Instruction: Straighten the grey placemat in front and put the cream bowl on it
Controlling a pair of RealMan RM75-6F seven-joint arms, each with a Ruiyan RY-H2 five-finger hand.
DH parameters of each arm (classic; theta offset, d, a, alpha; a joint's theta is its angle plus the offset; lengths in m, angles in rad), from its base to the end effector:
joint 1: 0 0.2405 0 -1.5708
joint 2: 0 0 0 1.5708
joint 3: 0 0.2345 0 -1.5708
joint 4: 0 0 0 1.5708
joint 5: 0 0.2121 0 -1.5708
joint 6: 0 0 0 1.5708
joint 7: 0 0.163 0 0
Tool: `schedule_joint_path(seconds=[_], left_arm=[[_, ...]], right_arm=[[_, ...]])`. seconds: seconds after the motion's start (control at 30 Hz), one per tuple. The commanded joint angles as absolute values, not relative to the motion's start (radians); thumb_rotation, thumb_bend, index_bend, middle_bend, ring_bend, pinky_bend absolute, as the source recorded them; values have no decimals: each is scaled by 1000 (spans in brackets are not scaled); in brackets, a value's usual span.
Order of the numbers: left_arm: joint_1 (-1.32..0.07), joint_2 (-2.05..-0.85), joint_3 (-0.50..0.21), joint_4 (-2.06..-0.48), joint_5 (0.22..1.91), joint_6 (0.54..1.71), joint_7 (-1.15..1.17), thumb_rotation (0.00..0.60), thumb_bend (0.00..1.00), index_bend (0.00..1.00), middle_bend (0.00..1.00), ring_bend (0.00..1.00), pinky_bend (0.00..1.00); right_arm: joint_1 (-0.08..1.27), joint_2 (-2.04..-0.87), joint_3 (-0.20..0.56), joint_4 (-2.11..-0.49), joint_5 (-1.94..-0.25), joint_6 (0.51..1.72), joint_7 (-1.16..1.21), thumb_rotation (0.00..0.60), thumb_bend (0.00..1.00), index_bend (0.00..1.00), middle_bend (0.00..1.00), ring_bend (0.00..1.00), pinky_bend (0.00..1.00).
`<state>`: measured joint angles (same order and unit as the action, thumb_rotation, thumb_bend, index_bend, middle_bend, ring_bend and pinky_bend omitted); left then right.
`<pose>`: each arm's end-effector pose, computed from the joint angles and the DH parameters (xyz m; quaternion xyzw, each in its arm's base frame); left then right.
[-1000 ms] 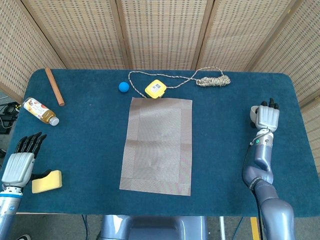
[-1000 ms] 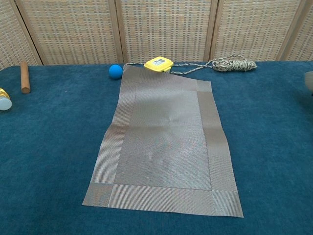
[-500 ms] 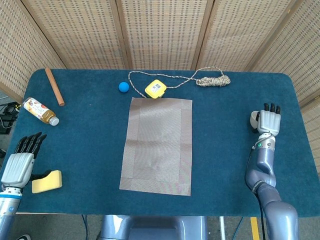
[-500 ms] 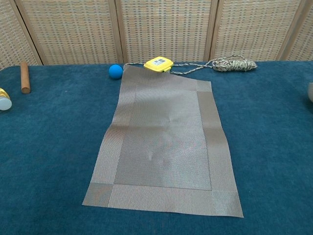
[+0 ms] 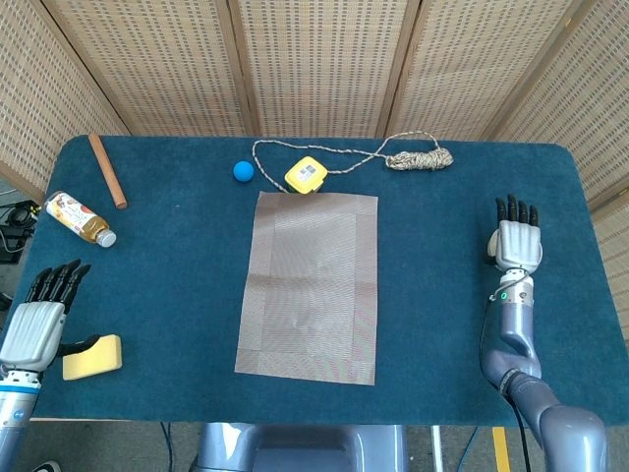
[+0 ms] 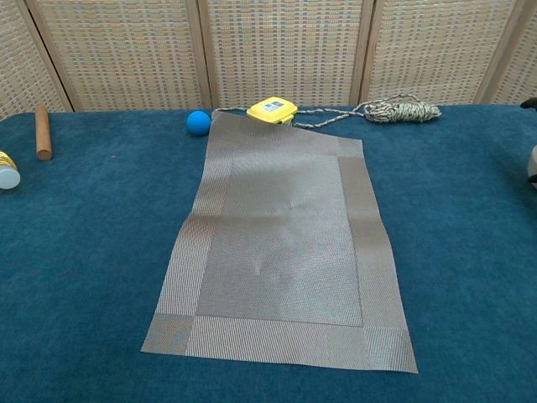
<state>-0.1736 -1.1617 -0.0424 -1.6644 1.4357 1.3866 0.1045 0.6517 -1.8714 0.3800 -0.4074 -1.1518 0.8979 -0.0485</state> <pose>-0.2742 0.2196 0.1168 -0.6206 -0.4030 -0.3697 0.5620 -0.3230 -0.4182 0.0529 0.5544 -0.3866 0.2844 0.6799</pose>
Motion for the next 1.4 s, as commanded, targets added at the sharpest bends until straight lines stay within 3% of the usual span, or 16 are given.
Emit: schedule_joint_path(seconds=[0.03, 0.17, 0.37, 0.6, 0.8, 1.03, 1.4], left_arm=[[-170, -1158, -42, -1668, 1440, 1393, 101, 600, 106, 9, 0, 0, 0], [-165, -1151, -40, -1674, 1451, 1405, 97, 600, 106, 9, 0, 0, 0], [-158, -1146, -39, -1684, 1465, 1425, 100, 600, 107, 9, 0, 0, 0], [-148, -1132, -42, -1693, 1472, 1444, 85, 600, 106, 9, 0, 0, 0], [-150, -1126, -51, -1687, 1446, 1430, 70, 600, 106, 8, 0, 0, 0], [-152, -1123, -61, -1679, 1421, 1417, 59, 600, 106, 8, 0, 0, 0], [-160, -1125, -69, -1671, 1388, 1390, 69, 600, 106, 8, 0, 0, 0]], right_arm=[[549, -1770, 333, -656, -1195, 1043, -82, 600, 205, 55, 0, 0, 0], [444, -1649, 276, -958, -1236, 1153, -126, 600, 141, 50, 0, 0, 0], [365, -1536, 167, -1276, -1356, 1259, -168, 600, 93, 35, 0, 0, 0], [347, -1510, 76, -1488, -1457, 1282, -207, 600, 74, 33, 0, 0, 0], [336, -1538, -1, -1560, -1523, 1267, -195, 600, 62, 33, 0, 0, 0], [321, -1618, -57, -1514, -1560, 1252, -187, 600, 62, 33, 0, 0, 0], [296, -1706, -84, -1439, -1591, 1268, -115, 600, 83, 33, 0, 0, 0]])
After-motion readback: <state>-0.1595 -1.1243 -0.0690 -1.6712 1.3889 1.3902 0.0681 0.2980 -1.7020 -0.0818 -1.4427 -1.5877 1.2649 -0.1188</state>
